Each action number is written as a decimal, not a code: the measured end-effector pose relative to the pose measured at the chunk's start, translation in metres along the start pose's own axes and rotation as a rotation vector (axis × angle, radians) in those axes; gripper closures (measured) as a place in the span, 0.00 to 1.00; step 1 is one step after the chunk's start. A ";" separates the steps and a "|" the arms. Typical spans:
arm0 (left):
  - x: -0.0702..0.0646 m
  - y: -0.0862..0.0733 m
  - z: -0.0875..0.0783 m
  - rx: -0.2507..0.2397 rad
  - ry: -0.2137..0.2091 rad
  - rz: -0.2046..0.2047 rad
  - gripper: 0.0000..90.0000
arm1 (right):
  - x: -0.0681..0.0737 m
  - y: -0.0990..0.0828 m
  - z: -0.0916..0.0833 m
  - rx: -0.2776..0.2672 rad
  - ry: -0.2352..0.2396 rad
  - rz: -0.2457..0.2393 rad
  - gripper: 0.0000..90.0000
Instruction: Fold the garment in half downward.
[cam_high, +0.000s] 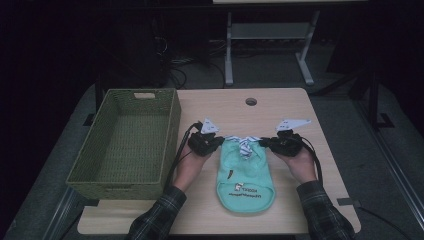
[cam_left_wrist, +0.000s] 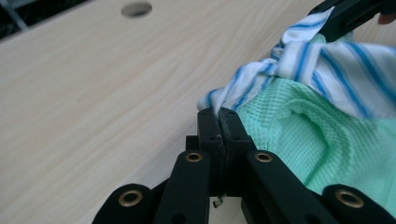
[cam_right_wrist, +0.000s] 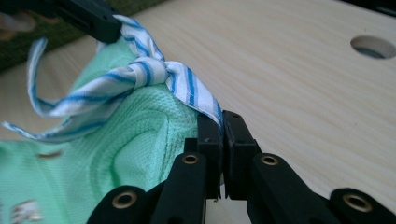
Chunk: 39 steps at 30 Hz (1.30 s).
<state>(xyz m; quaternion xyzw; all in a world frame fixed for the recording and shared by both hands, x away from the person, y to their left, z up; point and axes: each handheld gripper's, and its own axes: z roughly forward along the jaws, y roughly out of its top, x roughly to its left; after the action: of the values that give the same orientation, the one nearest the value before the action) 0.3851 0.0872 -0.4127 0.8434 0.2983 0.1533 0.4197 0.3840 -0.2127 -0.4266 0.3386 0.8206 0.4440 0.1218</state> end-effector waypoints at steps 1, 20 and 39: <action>0.000 0.002 -0.002 -0.016 -0.004 -0.018 0.99 | 0.000 0.001 -0.002 -0.014 0.009 0.015 0.97; -0.004 0.017 -0.020 -0.150 -0.085 -0.036 0.79 | 0.012 0.017 -0.025 -0.156 -0.002 -0.044 0.97; 0.008 0.003 0.016 -0.125 -0.182 -0.064 0.52 | 0.015 0.016 -0.033 -0.197 0.059 -0.084 0.97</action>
<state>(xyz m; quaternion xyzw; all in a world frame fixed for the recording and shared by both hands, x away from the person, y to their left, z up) 0.4004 0.0811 -0.4197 0.8160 0.2757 0.0810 0.5015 0.3638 -0.2179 -0.3932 0.2769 0.7898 0.5267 0.1488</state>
